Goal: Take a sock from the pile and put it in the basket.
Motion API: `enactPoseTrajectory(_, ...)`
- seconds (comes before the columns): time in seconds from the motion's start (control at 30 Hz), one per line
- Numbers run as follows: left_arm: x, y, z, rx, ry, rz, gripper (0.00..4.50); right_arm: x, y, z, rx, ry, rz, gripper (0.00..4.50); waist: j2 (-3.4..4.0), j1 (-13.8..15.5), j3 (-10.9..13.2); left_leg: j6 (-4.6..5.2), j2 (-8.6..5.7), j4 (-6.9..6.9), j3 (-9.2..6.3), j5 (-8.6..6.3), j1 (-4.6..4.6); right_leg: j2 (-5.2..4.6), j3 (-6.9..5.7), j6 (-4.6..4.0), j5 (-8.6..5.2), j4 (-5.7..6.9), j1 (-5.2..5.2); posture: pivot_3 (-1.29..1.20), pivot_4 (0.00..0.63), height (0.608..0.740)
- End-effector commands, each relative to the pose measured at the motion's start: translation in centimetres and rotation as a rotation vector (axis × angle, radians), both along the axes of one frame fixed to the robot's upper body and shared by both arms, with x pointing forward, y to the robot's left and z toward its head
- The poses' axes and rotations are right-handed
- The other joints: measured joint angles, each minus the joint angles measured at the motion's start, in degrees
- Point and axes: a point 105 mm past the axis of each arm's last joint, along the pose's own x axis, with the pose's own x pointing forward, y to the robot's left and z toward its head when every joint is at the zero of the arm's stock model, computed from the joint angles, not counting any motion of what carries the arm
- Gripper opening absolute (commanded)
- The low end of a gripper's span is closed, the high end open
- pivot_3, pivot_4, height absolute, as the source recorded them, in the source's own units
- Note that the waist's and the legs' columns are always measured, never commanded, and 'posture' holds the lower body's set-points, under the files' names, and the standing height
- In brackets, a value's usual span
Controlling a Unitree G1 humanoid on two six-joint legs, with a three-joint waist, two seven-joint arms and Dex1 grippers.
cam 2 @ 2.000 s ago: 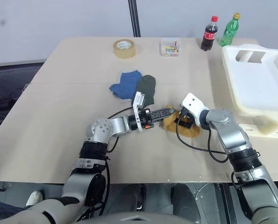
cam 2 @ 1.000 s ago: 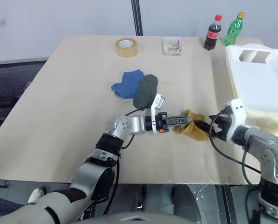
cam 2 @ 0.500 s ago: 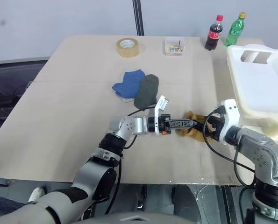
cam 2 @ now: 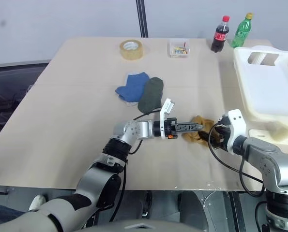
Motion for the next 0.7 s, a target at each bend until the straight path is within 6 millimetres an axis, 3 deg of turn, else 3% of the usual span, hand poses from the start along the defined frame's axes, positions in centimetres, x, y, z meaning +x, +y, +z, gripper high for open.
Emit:
enactPoseTrajectory(0.03, 0.1, -0.1, 0.5, -0.03, -0.02, 0.009, 4.5, -0.4, 1.0, -0.5, 0.033, 0.026, 0.054, 3.51, 0.0, 0.0, 0.0, 0.0, 0.01, 0.0, 0.0, 0.0, 0.0, 0.02, 0.0, 0.0, 0.0, 0.0, 0.0, 0.0, 0.15, 0.738)
enactPoseTrajectory(0.23, 0.1, 0.3, 0.2, -0.022, -0.032, 0.02, 4.5, -0.3, 1.7, -0.1, 0.052, 0.012, 0.109, 0.7, 0.0, 0.0, 0.0, 0.0, 0.03, 0.0, 0.01, 0.0, 0.0, 0.02, 0.01, 0.0, 0.0, -0.01, 0.0, 0.0, 0.15, 0.738)
enactPoseTrajectory(0.3, 0.3, 0.4, 0.2, -0.02, -0.035, 0.028, 4.5, -0.3, 1.7, -0.3, 0.051, 0.015, 0.11, 0.04, 0.0, 0.0, 0.0, 0.0, 0.03, 0.0, 0.0, 0.0, 0.0, 0.03, 0.01, 0.0, 0.0, 0.0, 0.0, 0.0, 0.15, 0.738)
enactPoseTrajectory(0.47, 0.6, 1.1, 0.0, 0.022, -0.13, 0.056, 4.5, -0.2, 2.0, -0.3, 0.052, 0.012, 0.12, 0.04, 0.0, -0.1, 0.0, 0.0, 0.05, 0.0, 0.02, 0.0, 0.03, 0.05, 0.02, -0.01, 0.0, 0.01, 0.0, 0.0, 0.15, 0.738)
enactPoseTrajectory(0.6, -0.4, 3.3, -0.9, 0.217, -0.616, 0.051, 4.5, -0.3, 1.8, 0.0, 0.034, 0.005, 0.141, 0.04, 0.03, -0.4, 0.0, -0.04, 0.13, -0.06, 0.12, 0.02, 0.08, 0.1, 0.16, -0.02, 0.01, 0.01, -0.02, 0.0, 0.15, 0.738)
enactPoseTrajectory(0.7, -1.7, 5.2, -0.8, 0.244, -0.81, 0.045, 4.5, -0.3, 1.5, 0.4, 0.017, -0.007, 0.159, 0.04, 0.04, -0.1, 0.0, -0.25, 0.18, -0.11, 0.18, 0.13, 0.09, 0.1, 0.26, -0.04, 0.01, 0.0, -0.08, 0.0, 0.15, 0.738)
